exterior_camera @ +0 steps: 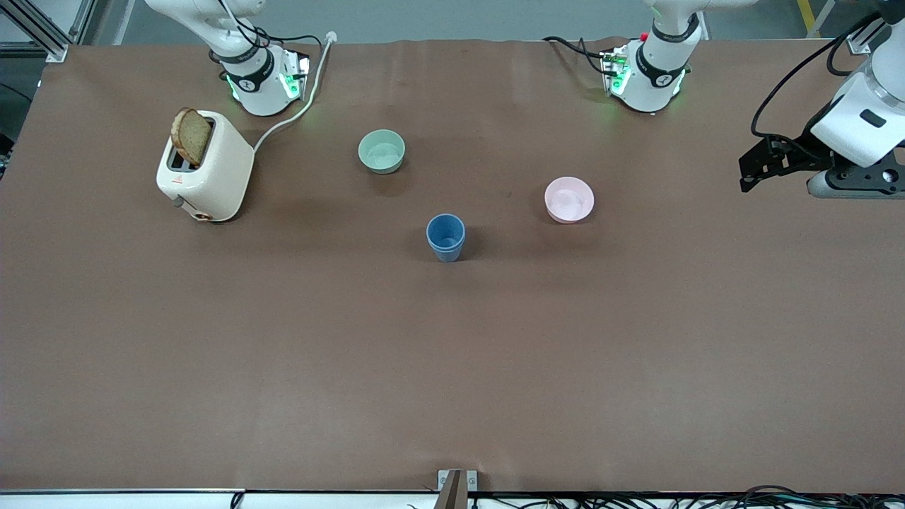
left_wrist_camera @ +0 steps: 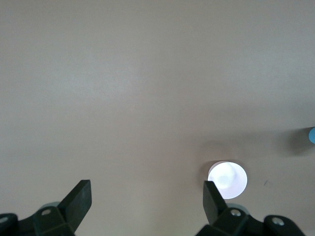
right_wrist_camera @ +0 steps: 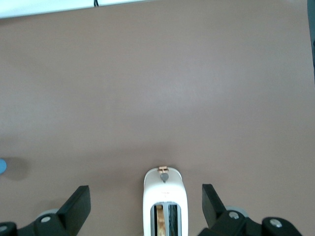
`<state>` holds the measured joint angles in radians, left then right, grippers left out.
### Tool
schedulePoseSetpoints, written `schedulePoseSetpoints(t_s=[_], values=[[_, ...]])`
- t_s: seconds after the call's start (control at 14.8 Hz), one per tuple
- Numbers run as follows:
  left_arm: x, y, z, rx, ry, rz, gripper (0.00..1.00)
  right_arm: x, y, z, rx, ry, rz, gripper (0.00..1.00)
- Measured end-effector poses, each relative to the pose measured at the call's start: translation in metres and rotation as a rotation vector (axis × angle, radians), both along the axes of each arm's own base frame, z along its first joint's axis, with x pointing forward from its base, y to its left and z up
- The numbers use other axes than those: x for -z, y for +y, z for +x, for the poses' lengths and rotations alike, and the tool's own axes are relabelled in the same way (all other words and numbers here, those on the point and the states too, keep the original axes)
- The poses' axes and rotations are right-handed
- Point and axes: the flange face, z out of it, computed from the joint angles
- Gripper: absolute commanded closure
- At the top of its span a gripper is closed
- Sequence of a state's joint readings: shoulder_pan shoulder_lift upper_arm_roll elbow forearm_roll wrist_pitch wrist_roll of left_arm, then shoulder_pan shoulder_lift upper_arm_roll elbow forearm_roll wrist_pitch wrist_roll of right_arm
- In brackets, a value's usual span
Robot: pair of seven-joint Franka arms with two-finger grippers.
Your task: Stack blue cups with both arms
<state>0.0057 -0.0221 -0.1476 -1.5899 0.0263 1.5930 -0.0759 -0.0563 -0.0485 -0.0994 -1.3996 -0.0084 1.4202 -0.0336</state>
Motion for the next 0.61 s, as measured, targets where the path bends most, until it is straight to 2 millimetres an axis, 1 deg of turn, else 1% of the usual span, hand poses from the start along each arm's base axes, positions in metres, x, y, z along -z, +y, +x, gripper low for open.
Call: schedulePoseSetpoints(t_s=[0.27,0.61], values=[[-0.006,0.002,0.001,-0.004,-0.012,-0.002,0.0,0.017,0.005,0.016,-0.019,0.064,0.004,0.0],[-0.009,0.009,0.002,-0.015,-0.018,-0.001,0.0,0.028,0.006,0.02,-0.028,0.093,0.009,0.0]])
